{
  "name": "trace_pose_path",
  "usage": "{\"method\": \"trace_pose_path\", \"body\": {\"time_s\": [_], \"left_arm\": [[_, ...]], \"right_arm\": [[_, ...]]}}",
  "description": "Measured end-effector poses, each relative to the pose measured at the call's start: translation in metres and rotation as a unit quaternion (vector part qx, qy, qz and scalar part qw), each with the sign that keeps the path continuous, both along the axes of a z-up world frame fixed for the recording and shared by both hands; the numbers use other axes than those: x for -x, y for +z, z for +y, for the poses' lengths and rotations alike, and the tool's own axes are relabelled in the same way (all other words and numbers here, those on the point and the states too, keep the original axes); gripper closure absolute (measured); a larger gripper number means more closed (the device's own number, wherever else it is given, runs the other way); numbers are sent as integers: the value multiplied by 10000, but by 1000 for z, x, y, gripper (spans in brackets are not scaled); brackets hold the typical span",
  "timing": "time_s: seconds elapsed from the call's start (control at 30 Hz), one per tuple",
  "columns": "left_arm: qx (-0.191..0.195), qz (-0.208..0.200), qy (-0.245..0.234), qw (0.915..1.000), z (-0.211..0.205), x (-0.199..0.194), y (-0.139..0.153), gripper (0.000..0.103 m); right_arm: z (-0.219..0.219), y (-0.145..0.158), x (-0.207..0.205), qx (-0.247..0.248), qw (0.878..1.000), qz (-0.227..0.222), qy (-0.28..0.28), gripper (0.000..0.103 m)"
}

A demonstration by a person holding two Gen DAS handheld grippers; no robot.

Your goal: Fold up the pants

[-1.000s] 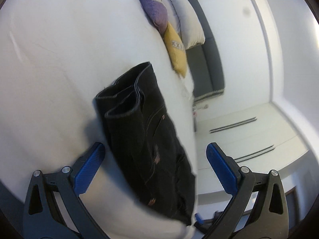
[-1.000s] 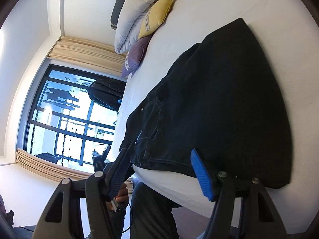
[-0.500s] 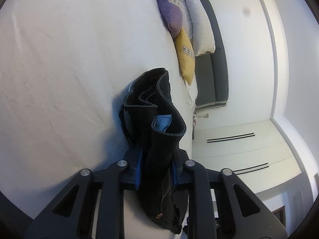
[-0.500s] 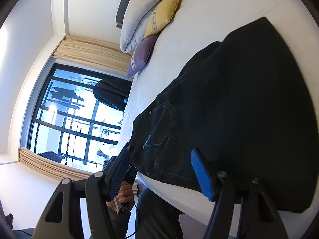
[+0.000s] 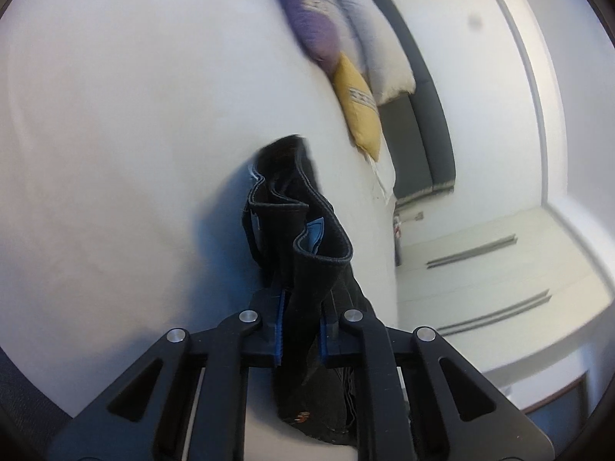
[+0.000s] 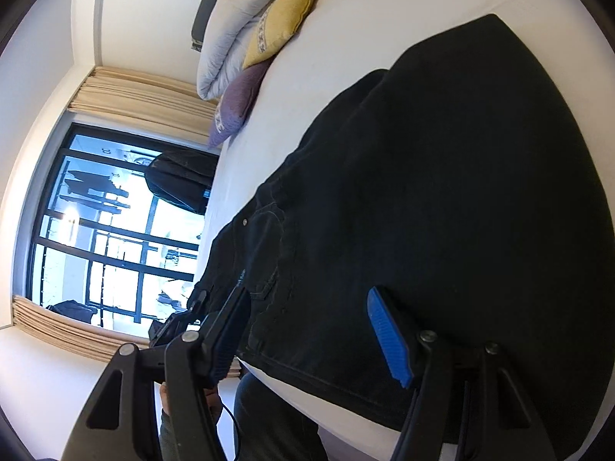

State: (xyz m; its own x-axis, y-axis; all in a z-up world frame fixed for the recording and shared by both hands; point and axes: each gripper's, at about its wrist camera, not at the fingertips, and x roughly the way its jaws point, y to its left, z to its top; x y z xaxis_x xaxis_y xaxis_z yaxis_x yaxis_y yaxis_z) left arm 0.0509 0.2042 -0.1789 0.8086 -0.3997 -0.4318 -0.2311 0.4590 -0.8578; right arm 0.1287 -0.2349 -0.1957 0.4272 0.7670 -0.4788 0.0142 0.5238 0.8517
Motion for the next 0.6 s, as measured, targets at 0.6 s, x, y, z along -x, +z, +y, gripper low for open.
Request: {"method": "trace_pose_path", "body": {"time_s": [0.6], "left_arm": [[-3448, -649, -3647, 8625, -313, -43, 52, 93]], "right_arm": [[-61, 16, -22, -750, 9971, 38, -90, 23]]}}
